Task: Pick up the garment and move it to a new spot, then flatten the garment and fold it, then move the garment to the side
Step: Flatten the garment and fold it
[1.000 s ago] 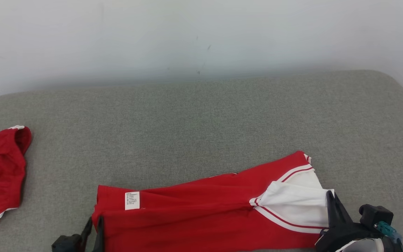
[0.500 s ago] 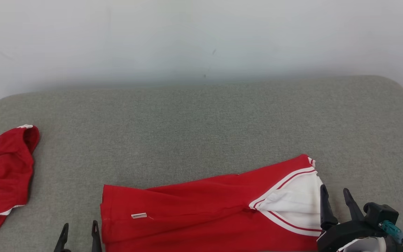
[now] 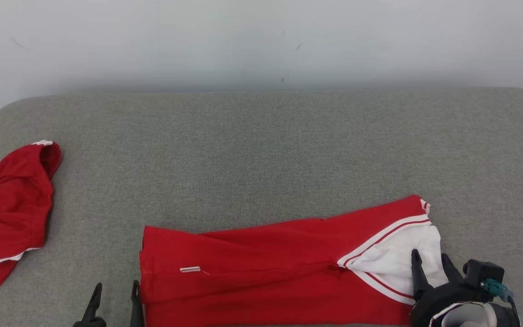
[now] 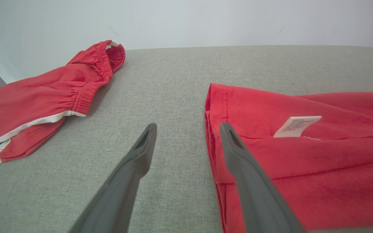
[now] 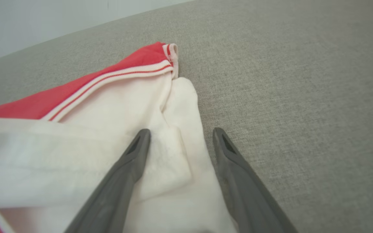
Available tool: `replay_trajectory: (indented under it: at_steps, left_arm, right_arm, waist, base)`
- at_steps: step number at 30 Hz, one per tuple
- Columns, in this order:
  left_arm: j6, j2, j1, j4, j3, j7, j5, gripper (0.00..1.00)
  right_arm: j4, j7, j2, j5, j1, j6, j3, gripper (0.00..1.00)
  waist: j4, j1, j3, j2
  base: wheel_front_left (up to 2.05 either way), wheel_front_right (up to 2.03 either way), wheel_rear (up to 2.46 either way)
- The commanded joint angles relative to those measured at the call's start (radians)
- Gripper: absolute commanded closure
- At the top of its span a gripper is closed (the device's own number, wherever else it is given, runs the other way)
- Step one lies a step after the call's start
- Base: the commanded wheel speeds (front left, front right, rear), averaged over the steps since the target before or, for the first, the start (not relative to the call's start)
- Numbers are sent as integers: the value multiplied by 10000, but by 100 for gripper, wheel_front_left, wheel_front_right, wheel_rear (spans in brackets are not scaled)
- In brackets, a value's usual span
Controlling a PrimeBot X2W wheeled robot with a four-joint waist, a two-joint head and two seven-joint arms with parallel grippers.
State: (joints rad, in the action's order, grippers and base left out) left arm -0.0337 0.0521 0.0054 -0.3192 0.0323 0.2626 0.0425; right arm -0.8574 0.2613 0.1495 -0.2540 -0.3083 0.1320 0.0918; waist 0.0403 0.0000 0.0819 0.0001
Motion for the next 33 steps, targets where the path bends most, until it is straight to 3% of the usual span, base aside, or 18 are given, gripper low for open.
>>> replay_trajectory:
  at_steps: [1,7,8,9,10,11,16,21,23,28,33]
  left_arm:
    - [26,-17,-110,-56,-13,31,32,0]
    - [12,-19,-227,-98,-49,31,111,0]
    - [9,-19,-238,-100,-59,31,123,0]
    - [10,-20,-246,-84,-65,31,133,0]
    - [16,-20,-247,-61,-75,31,138,0]
    - [23,-19,-249,-43,-76,31,137,0]
    - [17,-21,-267,22,-107,31,104,0]
    - [-22,-19,-200,-66,-127,31,172,0]
    - [-75,-20,-117,-187,-127,31,218,0]
    - [-146,-18,7,-354,-91,31,234,0]
    - [-172,-19,48,-408,-166,31,257,0]
  right_arm:
    - [-363,-110,-82,-167,-201,-26,-235,0]
    - [-1101,-730,-342,-834,-311,-2,-1082,0]
    - [-1146,-794,-366,-1013,-317,-2,-1271,14]
    - [-1181,-861,-376,-1166,-323,0,-1460,61]
    - [-1187,-884,-370,-1327,-327,3,-1654,85]
    - [-1183,-874,-318,-1477,-334,8,-1813,100]
    - [-1152,-417,97,-2048,-502,-8,-2083,100]
    - [-1232,1,807,-1898,-691,-37,-1166,100]
    - [-720,23,907,-1661,-624,-35,-525,100]
    - [578,30,538,-715,-82,-28,723,100]
    - [1745,31,-63,-251,357,-26,574,100]
  waist:
    - [138,0,165,-1]
    - [224,0,236,-1]
    - [236,0,244,-1]
    - [246,0,247,-1]
    - [251,0,249,-1]
    - [253,0,253,-1]
    - [254,0,228,-1]
    - [235,0,112,-1]
    - [192,0,86,-1]
    - [86,0,-8,-1]
    - [-27,0,-161,-1]
  base:
    - [0,0,0]
    - [0,0,0]
    - [0,0,0]
    - [0,0,0]
    - [0,0,0]
    - [0,0,0]
    - [0,0,0]
    - [0,0,0]
    - [0,0,0]
    - [0,0,0]
    - [0,0,0]
